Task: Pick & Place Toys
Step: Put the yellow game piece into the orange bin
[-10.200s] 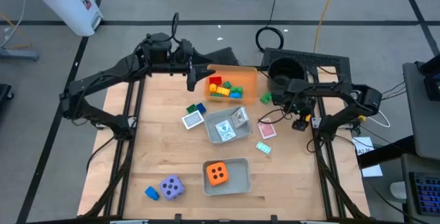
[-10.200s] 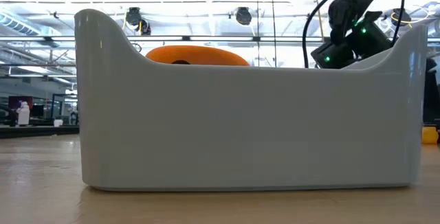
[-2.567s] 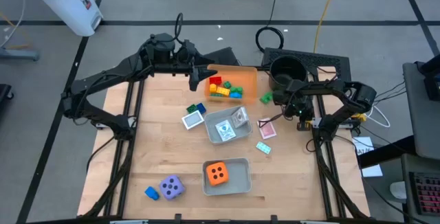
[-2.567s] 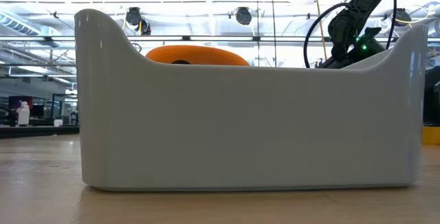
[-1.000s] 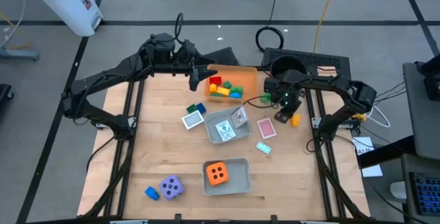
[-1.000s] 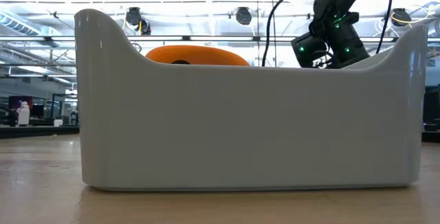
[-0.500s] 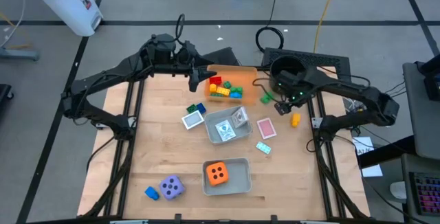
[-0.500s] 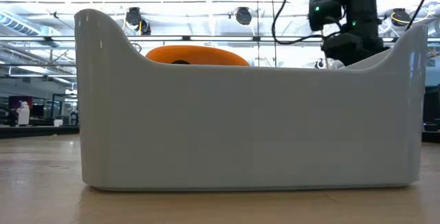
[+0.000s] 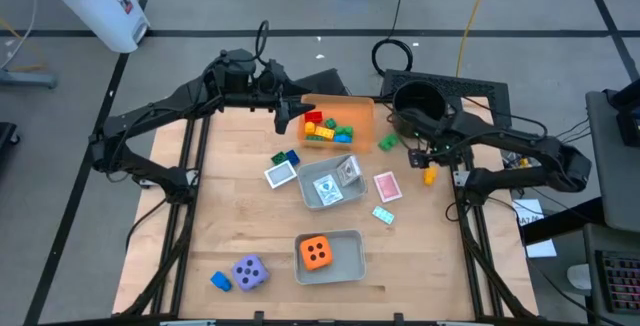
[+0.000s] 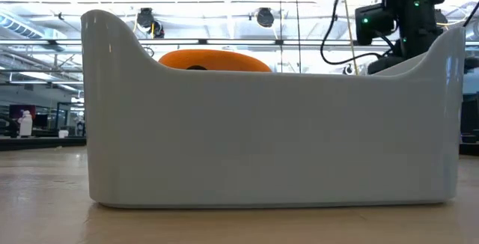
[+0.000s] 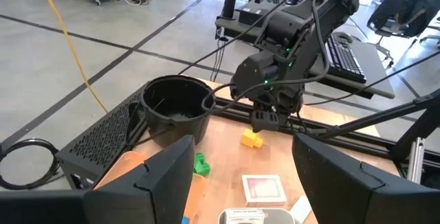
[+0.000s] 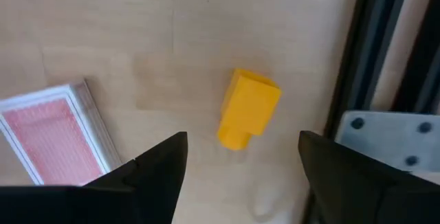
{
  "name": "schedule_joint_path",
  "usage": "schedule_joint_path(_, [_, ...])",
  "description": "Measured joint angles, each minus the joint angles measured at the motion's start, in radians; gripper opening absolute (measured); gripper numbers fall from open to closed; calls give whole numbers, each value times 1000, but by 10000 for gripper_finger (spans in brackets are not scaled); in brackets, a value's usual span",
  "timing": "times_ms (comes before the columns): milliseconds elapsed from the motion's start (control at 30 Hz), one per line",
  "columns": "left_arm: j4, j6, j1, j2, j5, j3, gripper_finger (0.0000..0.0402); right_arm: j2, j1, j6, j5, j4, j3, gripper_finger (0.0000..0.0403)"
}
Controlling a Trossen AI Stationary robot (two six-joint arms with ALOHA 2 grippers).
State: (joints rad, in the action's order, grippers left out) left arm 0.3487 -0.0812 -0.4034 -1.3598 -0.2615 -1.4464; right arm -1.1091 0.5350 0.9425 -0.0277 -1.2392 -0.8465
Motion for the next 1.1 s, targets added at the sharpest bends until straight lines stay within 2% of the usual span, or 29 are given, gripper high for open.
schedule_joint_path(267, [27,24,0,0,-1,0,253,45,0,140,13,93,117,260])
schedule_joint_path(433, [26,27,0,0,-2,0,253,45,0,192,55,171,170,255])
schedule_joint_path(767, [25,27,0,0,-3,0,253,45,0,250,55,260,260,253])
schedule_joint_path(1100, [25,25,0,0,-3,0,253,45,0,251,-22,267,271,242])
